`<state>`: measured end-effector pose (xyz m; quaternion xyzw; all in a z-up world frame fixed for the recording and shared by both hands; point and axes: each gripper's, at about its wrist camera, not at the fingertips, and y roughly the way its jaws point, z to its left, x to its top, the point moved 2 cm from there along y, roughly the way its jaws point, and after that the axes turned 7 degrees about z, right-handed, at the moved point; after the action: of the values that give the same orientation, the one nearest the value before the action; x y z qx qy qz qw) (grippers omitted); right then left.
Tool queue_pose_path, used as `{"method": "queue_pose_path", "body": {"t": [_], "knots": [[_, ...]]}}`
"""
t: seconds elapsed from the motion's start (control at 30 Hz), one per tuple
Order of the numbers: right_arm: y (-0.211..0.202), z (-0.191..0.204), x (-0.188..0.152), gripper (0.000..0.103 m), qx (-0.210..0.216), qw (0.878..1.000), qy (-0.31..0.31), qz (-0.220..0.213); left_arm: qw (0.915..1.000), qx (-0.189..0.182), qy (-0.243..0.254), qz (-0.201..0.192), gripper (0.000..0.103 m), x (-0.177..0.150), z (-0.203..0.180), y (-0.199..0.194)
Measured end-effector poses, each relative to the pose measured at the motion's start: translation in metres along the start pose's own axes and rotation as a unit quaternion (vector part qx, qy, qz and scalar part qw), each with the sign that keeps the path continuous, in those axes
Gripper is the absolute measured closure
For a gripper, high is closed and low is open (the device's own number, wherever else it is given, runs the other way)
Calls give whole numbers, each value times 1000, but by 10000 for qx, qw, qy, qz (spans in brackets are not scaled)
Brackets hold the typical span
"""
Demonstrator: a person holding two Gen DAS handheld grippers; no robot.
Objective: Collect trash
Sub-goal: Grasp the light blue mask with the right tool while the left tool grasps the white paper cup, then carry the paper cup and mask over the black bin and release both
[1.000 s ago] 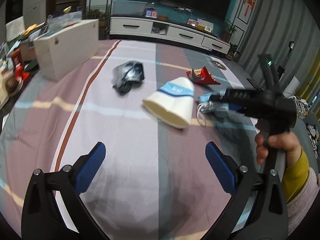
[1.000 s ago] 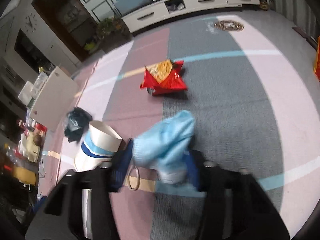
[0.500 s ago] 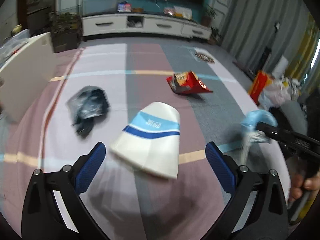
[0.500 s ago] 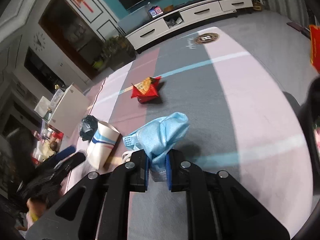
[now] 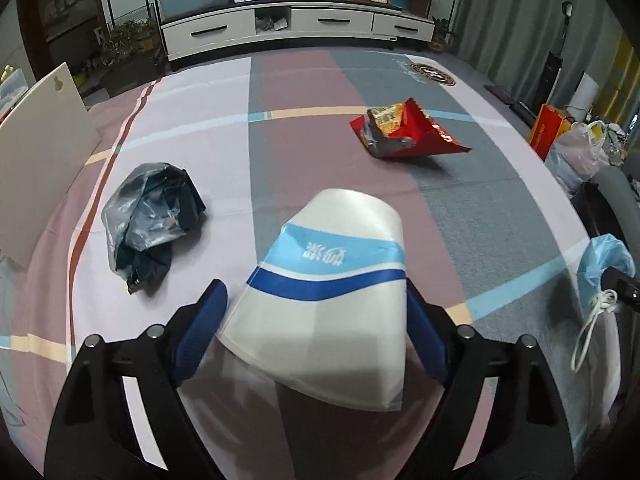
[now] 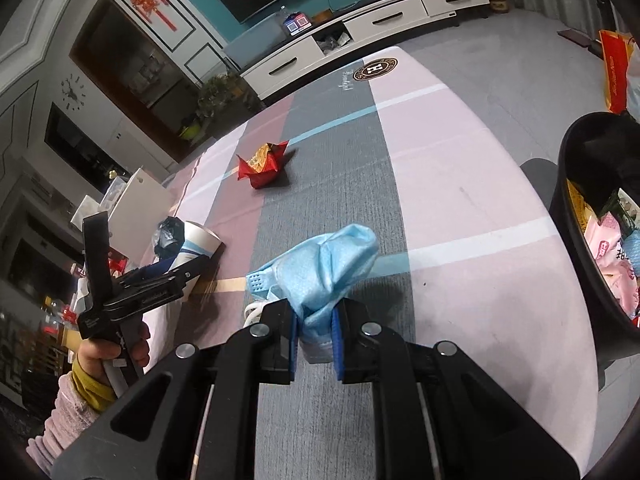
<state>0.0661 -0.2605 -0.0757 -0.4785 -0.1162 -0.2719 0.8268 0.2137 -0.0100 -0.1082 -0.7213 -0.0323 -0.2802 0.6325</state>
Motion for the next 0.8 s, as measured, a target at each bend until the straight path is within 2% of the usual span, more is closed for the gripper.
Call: {"method": "queue_pose_path", "body": {"t": [0.1, 0.17, 0.2, 0.23, 0.27, 0.33, 0.37, 0.53, 0.8], "knots": [[-2, 1, -1, 89, 23, 10000, -15, -2, 9999, -6, 78, -82, 27, -5, -7, -7], [-5, 1, -2, 89, 28, 10000, -29, -15, 9998, -11, 128, -166, 37, -9, -12, -14], [-6, 1, -2, 89, 35, 10000, -36, -21, 9992, -27, 215, -335, 57, -11, -17, -22], [-8, 2, -3, 89, 38, 10000, -49, -33, 9987, 4, 255, -430, 65, -12, -21, -29], [-9, 1, -3, 89, 34, 10000, -53, -39, 9985, 23, 252, -487, 65, -13, -24, -35], [-11, 1, -4, 89, 37, 10000, -52, -47, 9984, -253, 180, -475, 65, -15, -28, -42], [-13, 1, -4, 89, 45, 10000, -40, -56, 9985, -274, 181, -436, 65, -17, -31, -42], [-22, -1, -9, 89, 61, 9999, -37, -100, 9988, -178, 134, -434, 66, -27, -37, -42], [-42, -9, -11, 89, 101, 9995, 43, -286, 9961, -644, -62, -603, 66, -37, -51, -77]]}}
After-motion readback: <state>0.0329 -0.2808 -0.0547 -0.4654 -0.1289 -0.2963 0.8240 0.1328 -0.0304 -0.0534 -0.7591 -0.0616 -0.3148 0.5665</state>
